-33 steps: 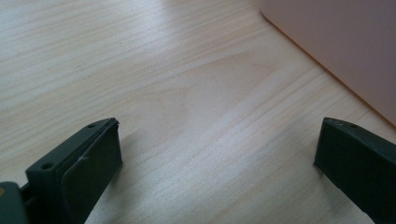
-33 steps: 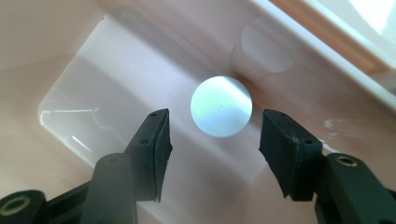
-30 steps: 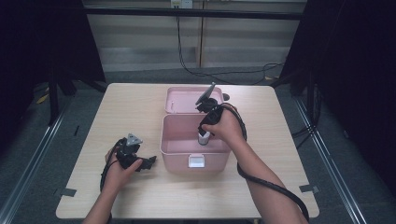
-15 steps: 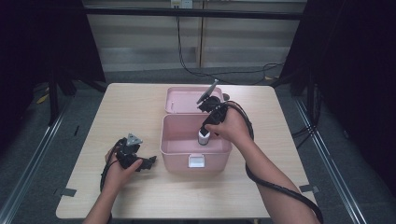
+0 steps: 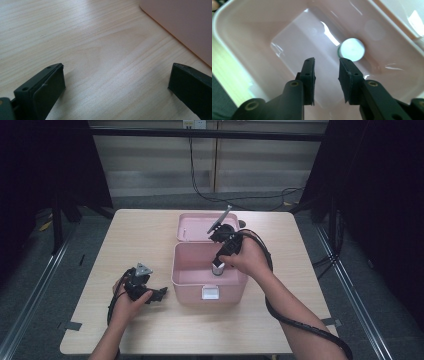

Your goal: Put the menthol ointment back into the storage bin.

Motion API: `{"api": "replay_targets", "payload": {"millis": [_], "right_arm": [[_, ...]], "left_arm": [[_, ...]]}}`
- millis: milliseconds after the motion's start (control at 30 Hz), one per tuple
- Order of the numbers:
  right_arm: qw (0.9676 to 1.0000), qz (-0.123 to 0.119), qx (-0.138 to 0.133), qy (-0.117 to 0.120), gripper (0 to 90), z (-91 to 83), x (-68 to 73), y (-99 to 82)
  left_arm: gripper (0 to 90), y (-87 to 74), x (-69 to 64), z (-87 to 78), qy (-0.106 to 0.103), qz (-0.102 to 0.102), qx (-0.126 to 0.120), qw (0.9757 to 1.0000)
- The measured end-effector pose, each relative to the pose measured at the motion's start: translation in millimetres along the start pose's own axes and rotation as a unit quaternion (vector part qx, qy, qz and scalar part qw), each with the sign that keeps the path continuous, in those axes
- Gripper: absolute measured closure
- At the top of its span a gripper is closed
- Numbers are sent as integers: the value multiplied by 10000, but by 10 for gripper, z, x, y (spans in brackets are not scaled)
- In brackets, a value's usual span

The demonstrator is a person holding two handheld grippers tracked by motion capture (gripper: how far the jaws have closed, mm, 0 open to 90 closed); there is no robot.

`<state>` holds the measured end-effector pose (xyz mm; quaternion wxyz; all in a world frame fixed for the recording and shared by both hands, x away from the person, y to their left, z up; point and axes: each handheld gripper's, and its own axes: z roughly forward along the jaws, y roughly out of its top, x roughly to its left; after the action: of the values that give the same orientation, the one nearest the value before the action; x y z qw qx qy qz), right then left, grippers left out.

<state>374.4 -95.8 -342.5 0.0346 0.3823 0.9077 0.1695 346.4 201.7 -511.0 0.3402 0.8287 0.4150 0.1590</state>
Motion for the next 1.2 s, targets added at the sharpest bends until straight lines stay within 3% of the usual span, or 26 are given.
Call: {"api": "replay_targets", "payload": {"millis": [200,467,833,1033,1200], "right_arm": [[9998,-138,-27,122,762,-41,67,-26],[9989,-360,-91,278,792,-76,150,-87],[9975,-469,-229,474,837,-138,246,-174],[9962,-607,-214,593,900,-148,313,-206],[9949,-740,-190,655,900,-140,359,-239]], "left_arm": [[1,0,0,0,-2,0,2,10000],[1,0,0,0,-2,0,2,10000],[1,0,0,0,0,-1,-2,10000],[1,0,0,0,-2,1,2,10000],[1,-1,-1,2,7,-3,-13,10000]]}}
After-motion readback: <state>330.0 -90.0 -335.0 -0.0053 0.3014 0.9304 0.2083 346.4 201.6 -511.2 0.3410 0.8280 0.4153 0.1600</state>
